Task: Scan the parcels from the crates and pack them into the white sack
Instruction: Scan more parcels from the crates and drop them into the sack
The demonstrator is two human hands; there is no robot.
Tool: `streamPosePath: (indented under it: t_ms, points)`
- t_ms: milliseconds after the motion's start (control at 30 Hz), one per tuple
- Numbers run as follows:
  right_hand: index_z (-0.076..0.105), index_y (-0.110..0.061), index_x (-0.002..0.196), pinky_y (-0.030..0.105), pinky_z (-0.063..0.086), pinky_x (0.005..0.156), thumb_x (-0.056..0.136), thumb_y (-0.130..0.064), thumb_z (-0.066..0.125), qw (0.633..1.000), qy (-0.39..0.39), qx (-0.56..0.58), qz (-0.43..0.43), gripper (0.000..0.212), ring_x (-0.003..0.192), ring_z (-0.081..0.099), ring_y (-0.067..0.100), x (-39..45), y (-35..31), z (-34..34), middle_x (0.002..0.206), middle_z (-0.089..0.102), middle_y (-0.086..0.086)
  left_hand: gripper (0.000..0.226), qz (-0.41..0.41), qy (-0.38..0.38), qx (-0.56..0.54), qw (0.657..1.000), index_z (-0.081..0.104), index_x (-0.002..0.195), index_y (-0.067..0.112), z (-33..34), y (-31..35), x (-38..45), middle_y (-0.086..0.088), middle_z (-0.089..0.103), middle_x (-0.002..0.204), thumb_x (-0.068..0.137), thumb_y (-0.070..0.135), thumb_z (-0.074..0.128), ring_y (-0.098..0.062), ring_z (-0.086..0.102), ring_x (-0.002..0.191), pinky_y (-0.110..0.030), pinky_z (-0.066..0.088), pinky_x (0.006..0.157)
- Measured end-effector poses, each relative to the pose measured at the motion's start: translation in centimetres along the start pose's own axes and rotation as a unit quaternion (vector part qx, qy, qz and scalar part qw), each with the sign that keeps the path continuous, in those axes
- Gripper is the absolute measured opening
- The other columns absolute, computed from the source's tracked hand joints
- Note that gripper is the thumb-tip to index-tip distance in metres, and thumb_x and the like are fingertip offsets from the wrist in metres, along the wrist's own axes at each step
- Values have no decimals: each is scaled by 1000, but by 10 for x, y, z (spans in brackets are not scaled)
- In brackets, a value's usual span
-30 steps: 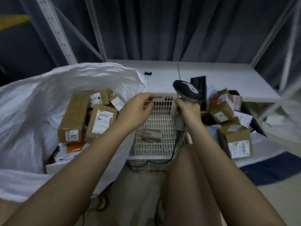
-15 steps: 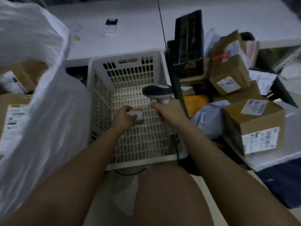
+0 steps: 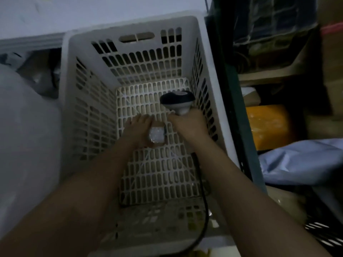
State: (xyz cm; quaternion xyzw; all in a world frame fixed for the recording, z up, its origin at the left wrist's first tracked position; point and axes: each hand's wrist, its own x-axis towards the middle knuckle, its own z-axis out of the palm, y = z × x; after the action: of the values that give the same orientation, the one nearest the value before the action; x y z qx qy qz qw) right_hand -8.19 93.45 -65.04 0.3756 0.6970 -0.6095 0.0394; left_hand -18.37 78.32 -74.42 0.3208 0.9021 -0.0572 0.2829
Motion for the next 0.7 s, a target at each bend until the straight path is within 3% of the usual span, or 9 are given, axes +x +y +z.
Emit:
streamPosePath:
  t_ms: [67,133,233,333,433,533,633,700]
  points:
    - [41,-16,58,21,39,48,88,-15,65,1000,-3,-10,10,39,54,48,14,0,4,2,60,50,4,102,17,9,66,998,23,146,15,-2,1,-6,-11,35,145,69,63,69,-33,38,128,-47,36,102]
    - [39,-17,57,19,36,43,89,-14,64,1000,-6,-23,-2,41,51,45,13,-8,5,2,57,47,4,95,-12,41,68,997,29,139,12,-4,8,-21,-13,43,133,69,63,68,-34,46,116,-44,45,90]
    - [35,-18,54,15,31,39,89,-11,64,999,-14,-19,-24,46,43,40,7,-30,-2,-4,49,42,1,88,-81,92,-179,976,33,126,14,-22,22,-57,-11,52,118,63,62,71,-31,56,100,-43,51,80]
    - [38,-13,56,20,34,45,87,-11,66,998,1,-14,-61,42,46,43,13,-64,-23,-23,50,46,5,87,-90,159,-428,885,32,114,22,-56,39,-100,-4,59,103,53,72,70,-26,64,84,-44,56,72]
    - [49,-15,68,23,42,50,87,-10,68,991,46,14,-128,27,50,50,8,-112,-55,-51,59,53,5,76,-70,264,-529,803,26,117,25,-98,71,-158,13,47,105,67,50,77,-16,57,100,-38,52,84]
    - [58,-15,83,13,46,52,86,-9,71,969,107,122,-184,15,52,56,-7,-168,-94,-81,68,60,-7,74,-9,321,-552,770,20,126,26,-134,96,-222,11,41,118,77,41,74,-12,49,112,-35,47,94]
    - [64,-6,82,21,49,52,86,-14,73,955,98,217,-178,12,51,59,7,-220,-129,-100,66,65,3,85,51,334,-580,741,18,134,33,-168,110,-286,5,41,137,73,48,75,-13,46,125,-35,43,102]
    - [66,-9,86,28,56,62,85,-17,74,957,58,229,-170,12,65,66,15,-251,-142,-103,77,70,5,79,91,362,-601,707,21,134,21,-189,115,-329,1,45,136,78,35,75,-2,51,117,-23,46,97]
